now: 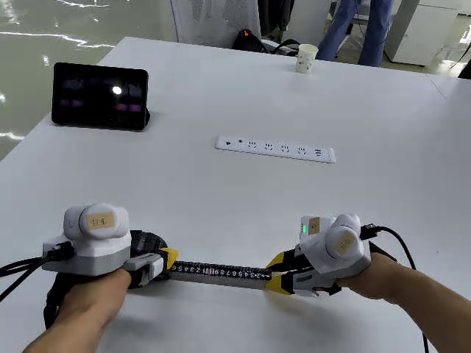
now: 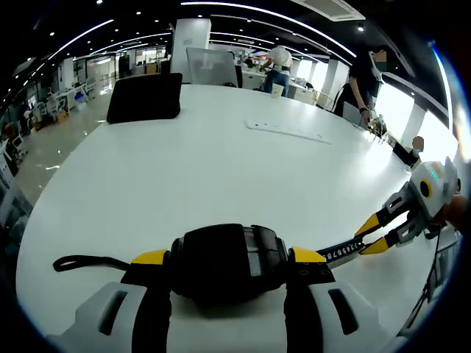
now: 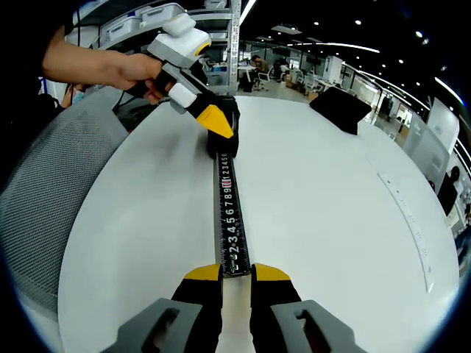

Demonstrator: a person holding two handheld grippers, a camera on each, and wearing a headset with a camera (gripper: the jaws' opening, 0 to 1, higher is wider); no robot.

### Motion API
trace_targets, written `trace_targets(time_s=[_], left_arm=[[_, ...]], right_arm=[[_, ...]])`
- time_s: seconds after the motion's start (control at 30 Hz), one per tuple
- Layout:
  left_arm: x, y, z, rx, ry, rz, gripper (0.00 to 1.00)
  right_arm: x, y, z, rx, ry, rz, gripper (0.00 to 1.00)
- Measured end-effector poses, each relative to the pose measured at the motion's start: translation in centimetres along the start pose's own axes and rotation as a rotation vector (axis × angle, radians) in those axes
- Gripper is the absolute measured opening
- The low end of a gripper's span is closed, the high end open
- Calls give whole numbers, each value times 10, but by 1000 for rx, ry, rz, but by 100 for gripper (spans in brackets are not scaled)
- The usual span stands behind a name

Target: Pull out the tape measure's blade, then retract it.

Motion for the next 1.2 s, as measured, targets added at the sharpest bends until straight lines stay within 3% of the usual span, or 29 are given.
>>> trace_targets(time_s=[1.2], left_arm=[[4, 3, 1, -18, 12, -20, 57]], right_arm=[[34, -9, 37, -29, -34, 24, 11]])
Point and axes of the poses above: the centre of the closed fingertips' face, and the gripper's own axes: x roughly forward along the fingers, y roughly to its left, z roughly out of its top, the point moved 4 cm from there along -x, roughly backward along the fingers, and after that the axes turned 12 degrees about z, right-handed, at the moved point
